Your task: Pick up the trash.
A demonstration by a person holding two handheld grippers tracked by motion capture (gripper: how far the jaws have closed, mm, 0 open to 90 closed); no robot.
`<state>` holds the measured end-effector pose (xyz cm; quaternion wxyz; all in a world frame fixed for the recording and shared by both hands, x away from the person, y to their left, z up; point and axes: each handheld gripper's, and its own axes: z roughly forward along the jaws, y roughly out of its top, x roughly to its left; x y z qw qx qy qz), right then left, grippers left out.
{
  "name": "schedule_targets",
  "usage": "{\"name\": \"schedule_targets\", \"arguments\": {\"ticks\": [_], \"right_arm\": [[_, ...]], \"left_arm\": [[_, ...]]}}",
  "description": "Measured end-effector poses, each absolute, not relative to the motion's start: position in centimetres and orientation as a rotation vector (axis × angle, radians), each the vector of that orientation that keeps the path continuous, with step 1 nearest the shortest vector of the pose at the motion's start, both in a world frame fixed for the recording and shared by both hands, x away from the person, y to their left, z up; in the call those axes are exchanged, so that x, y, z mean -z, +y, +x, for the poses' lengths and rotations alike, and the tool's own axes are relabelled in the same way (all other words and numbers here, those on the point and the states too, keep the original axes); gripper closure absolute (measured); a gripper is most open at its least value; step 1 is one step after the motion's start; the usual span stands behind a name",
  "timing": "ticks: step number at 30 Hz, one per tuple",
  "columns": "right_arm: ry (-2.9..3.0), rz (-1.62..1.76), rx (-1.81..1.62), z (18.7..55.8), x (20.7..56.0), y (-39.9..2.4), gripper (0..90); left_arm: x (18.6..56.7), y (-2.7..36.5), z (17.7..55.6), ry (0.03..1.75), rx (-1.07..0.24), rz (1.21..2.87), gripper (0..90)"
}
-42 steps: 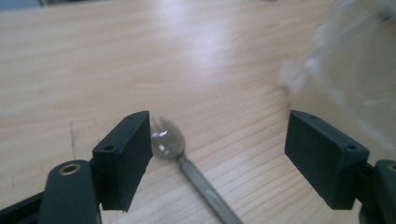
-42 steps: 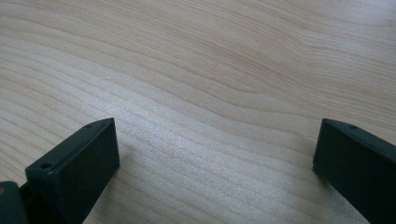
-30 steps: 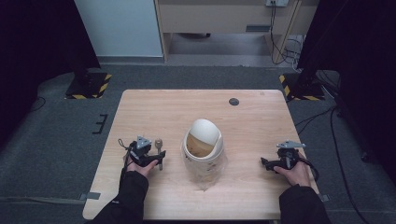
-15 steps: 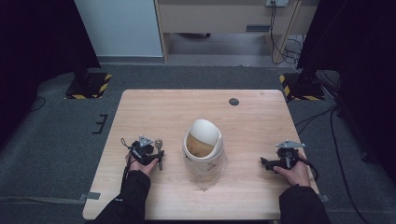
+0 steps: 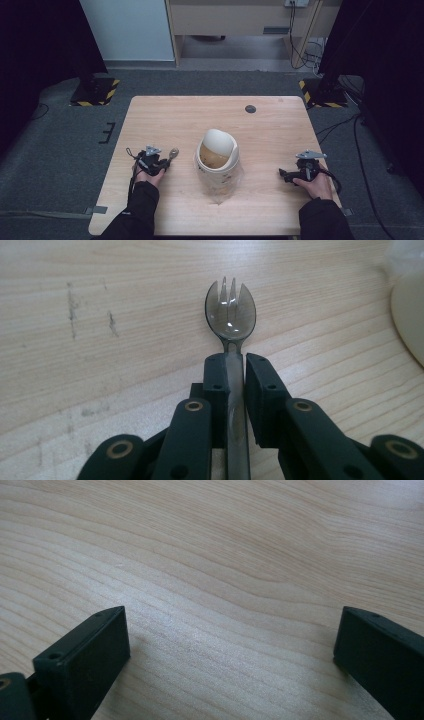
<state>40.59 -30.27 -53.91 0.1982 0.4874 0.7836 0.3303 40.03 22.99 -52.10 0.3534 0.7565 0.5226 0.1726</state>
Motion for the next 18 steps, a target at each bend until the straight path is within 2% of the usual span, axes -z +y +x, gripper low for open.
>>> {"name": "schedule_targets", "arguments": {"ticks": [9,12,18], "right_arm": [[2.195,1.367,-0.932,40.6,53.6,-30.6,14.0],[2.183,1.397,-0.947,40.6,53.3,-30.9,21.1],[2.176,1.430,-0.970,40.6,52.7,-30.8,26.1]], "left_arm": [[48.6,23.3,38.9,1.237,-0.499,1.802,79.5],[47.5,23.5,38.3,1.195,-0.515,1.751,79.6],[45.6,24.3,37.1,1.137,-0.540,1.664,79.6]]}}
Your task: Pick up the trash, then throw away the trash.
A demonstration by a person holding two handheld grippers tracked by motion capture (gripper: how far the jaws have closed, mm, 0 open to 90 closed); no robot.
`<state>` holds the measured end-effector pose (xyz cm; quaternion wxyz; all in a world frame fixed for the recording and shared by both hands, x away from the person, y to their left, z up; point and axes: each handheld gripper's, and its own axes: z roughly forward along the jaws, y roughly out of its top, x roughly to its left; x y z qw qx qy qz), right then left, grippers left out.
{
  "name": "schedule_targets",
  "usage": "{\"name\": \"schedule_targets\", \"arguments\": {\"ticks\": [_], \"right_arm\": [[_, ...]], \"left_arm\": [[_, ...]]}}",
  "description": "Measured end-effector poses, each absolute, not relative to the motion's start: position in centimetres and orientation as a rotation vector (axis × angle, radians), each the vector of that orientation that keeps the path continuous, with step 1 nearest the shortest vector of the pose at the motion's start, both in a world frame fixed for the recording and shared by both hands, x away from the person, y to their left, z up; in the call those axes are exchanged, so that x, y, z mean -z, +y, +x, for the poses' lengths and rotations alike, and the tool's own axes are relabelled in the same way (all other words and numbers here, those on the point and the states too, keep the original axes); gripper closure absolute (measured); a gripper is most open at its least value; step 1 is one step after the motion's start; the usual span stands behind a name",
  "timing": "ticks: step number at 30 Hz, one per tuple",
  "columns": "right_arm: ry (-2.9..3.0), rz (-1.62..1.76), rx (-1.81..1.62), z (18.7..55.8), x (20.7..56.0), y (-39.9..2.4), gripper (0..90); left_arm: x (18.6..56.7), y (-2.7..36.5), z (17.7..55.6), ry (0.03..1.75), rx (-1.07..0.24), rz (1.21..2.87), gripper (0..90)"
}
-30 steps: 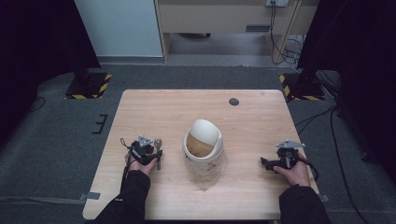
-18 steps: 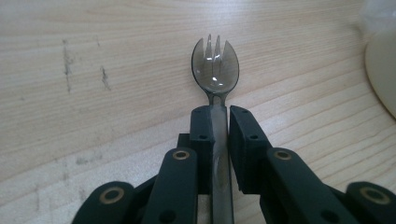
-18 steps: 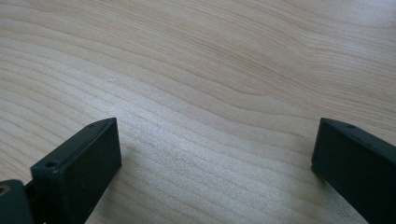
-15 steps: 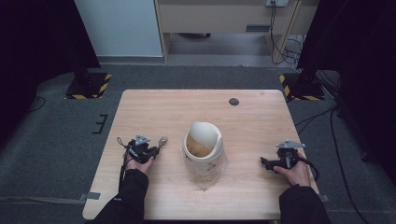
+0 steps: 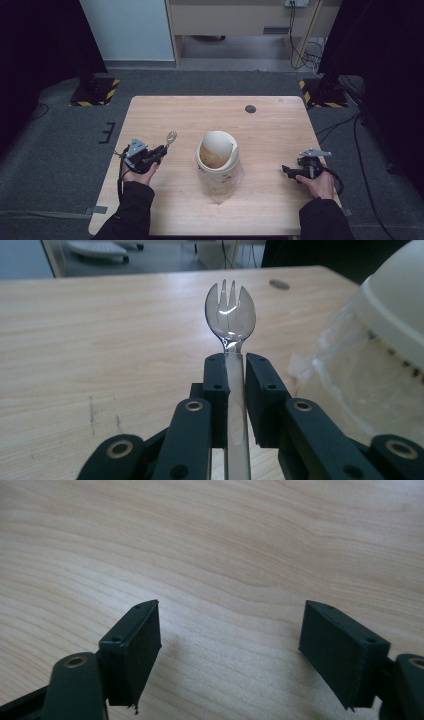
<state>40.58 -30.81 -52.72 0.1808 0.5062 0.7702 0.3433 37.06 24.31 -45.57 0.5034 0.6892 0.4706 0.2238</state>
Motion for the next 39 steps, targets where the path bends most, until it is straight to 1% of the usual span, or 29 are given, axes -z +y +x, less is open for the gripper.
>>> {"name": "schedule_targets", "arguments": {"ticks": [2,6,10,14,15,17,21,32,39], "right_arm": [[2.151,1.415,-1.012,40.6,52.1,-30.6,28.0],[2.110,1.406,-1.074,40.6,51.2,-30.4,29.0],[2.012,1.390,-1.189,40.5,49.3,-30.2,29.3],[1.971,1.374,-1.222,40.5,48.4,-30.2,30.2],[1.950,1.362,-1.246,40.4,47.7,-30.3,30.1],[1.941,1.354,-1.257,40.3,47.3,-30.3,30.1],[1.895,1.310,-1.320,39.8,45.5,-30.1,31.2],[1.811,1.185,-1.509,38.7,40.5,-28.0,32.3],[1.766,1.123,-1.630,37.9,38.5,-26.8,32.4]], "left_arm": [[45.0,24.4,36.8,1.120,-0.555,1.642,79.5],[43.9,24.3,36.3,1.073,-0.581,1.611,79.5],[42.8,23.6,35.9,1.020,-0.601,1.600,79.5],[41.8,22.8,35.6,0.970,-0.601,1.580,79.5],[41.3,22.4,35.3,0.942,-0.601,1.572,79.5],[41.0,22.2,35.2,0.928,-0.605,1.568,79.5],[39.8,21.3,34.5,0.867,-0.612,1.552,79.6],[37.2,19.0,32.8,0.727,-0.601,1.534,79.5],[36.8,17.7,32.2,0.675,-0.596,1.541,79.5]]}}
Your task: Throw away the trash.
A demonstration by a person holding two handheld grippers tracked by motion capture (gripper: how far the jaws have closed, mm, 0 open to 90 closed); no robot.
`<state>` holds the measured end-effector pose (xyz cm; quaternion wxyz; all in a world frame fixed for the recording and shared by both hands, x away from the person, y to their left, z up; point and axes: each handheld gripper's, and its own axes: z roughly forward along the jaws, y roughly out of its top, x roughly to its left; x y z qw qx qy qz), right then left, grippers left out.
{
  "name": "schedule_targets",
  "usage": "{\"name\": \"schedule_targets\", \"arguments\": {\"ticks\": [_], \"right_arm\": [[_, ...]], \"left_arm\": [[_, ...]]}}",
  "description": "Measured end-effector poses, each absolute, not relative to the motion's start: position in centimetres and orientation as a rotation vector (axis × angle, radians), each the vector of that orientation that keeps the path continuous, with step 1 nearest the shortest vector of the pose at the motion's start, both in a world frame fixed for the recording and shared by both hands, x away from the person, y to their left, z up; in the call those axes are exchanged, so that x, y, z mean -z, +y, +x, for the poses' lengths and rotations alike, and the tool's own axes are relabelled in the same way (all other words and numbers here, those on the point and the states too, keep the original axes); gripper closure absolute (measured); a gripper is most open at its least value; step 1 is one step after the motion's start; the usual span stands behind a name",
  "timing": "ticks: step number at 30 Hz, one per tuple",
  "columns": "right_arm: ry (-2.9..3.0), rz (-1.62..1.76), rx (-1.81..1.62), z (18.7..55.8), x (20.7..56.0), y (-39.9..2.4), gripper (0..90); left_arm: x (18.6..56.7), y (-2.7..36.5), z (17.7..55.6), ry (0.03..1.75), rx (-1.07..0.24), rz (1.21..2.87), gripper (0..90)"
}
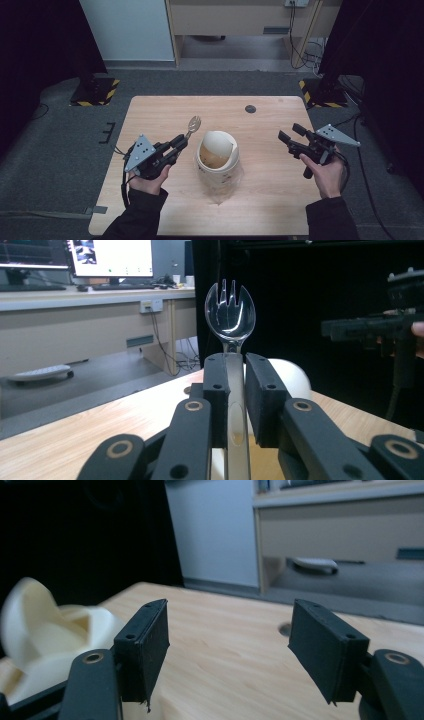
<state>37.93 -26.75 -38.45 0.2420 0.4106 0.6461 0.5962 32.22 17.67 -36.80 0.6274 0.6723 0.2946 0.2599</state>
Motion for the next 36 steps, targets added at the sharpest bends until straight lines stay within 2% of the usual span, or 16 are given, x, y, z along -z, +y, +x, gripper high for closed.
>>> {"name": "schedule_targets", "arguments": {"ticks": [9,36], "right_arm": [[1.774,1.020,-1.779,36.7,36.4,-24.5,32.9],[1.846,0.856,-1.927,36.1,35.2,-18.8,37.3]], "left_arm": [[37.1,15.2,32.2,0.631,-0.578,1.579,79.5],[37.6,10.1,33.0,0.530,-0.569,1.626,79.5]]}}
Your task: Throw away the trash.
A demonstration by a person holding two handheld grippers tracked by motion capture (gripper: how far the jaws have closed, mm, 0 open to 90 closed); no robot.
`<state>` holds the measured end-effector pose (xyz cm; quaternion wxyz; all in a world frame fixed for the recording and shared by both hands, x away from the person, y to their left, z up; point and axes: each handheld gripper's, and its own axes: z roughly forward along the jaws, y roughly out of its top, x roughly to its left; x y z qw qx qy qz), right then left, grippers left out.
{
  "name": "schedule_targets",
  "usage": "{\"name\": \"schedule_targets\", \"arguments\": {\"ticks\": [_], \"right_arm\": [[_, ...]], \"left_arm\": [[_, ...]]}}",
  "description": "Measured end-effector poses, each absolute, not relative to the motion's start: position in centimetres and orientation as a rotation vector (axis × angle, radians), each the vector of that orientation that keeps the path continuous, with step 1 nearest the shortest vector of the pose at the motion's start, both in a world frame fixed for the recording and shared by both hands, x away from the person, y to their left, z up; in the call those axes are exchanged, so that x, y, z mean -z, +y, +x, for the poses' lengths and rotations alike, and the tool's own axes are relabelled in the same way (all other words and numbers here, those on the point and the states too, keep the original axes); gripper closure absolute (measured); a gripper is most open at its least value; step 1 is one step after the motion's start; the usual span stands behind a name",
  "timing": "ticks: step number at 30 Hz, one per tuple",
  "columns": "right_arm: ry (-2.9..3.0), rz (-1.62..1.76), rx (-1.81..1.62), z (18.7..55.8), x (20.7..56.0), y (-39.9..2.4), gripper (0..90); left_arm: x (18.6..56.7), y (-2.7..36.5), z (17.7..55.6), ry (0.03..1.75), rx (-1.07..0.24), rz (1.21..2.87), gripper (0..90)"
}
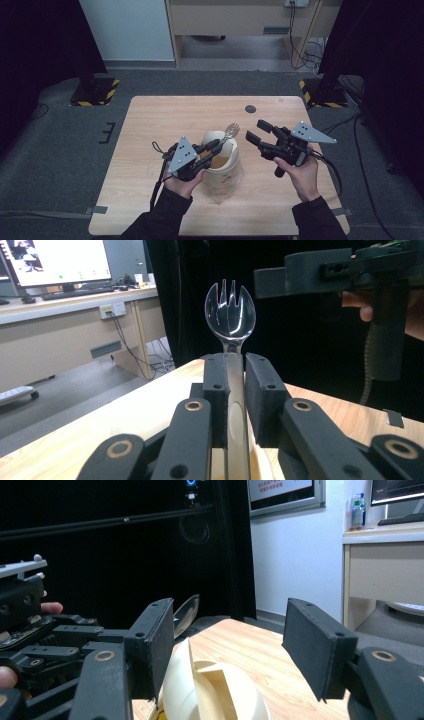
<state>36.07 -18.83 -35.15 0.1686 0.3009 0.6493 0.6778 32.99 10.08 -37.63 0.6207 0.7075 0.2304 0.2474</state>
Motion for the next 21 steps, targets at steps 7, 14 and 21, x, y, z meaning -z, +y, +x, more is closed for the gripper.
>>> {"name": "schedule_targets", "arguments": {"ticks": [7,14,21], "right_arm": [[1.897,0.881,-1.939,35.9,35.5,-18.2,38.7],[1.885,0.893,-1.990,35.7,36.0,-17.3,42.7],[1.896,0.893,-2.013,35.6,36.4,-16.8,51.4]], "left_arm": [[37.7,9.5,32.7,0.505,-0.577,1.625,79.6],[37.9,9.0,32.6,0.494,-0.575,1.630,79.6],[37.9,8.4,32.3,0.477,-0.565,1.627,79.6]]}}
